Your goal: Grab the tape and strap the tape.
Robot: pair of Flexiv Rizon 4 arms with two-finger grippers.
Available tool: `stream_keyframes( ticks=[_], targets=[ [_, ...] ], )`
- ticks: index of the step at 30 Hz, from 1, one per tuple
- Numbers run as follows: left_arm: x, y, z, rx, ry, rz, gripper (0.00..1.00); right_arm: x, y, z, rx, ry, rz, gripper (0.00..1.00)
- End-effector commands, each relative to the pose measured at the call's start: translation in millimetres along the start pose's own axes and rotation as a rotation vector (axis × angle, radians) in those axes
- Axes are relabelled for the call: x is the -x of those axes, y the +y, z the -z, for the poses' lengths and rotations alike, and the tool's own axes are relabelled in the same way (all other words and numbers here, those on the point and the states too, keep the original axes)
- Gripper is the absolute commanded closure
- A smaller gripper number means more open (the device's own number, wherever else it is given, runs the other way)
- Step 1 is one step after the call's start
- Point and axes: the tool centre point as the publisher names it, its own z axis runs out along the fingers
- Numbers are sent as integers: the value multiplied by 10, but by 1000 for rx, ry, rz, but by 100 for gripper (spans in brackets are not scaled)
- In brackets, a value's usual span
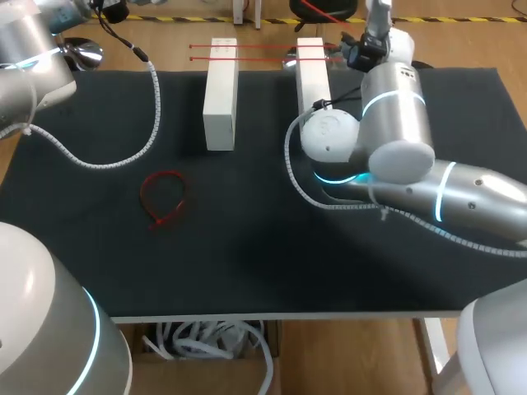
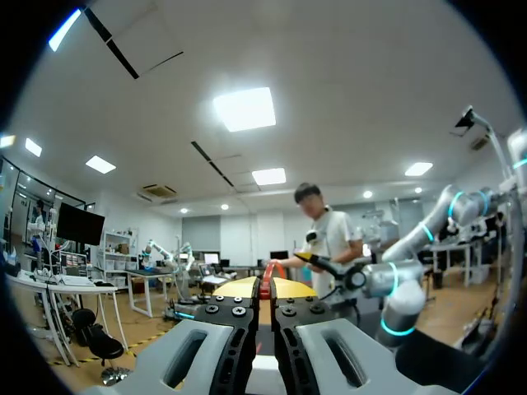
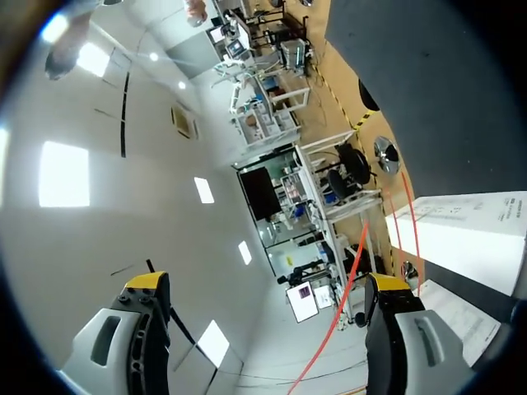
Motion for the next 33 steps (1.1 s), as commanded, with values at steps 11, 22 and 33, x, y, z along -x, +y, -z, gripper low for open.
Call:
stream_keyframes(
  ticks=[11, 22, 33],
  targets=[
    [-10, -5, -5, 1, -3, -1, 100, -14, -111, -123, -7, 17, 18, 0],
    [-10, -5, -5, 1, -3, -1, 100, 5, -126, -80, -12, 12, 30, 0],
    [-10, -5, -5, 1, -3, -1, 100, -28, -101, -87, -12, 20, 40, 0]
  ],
)
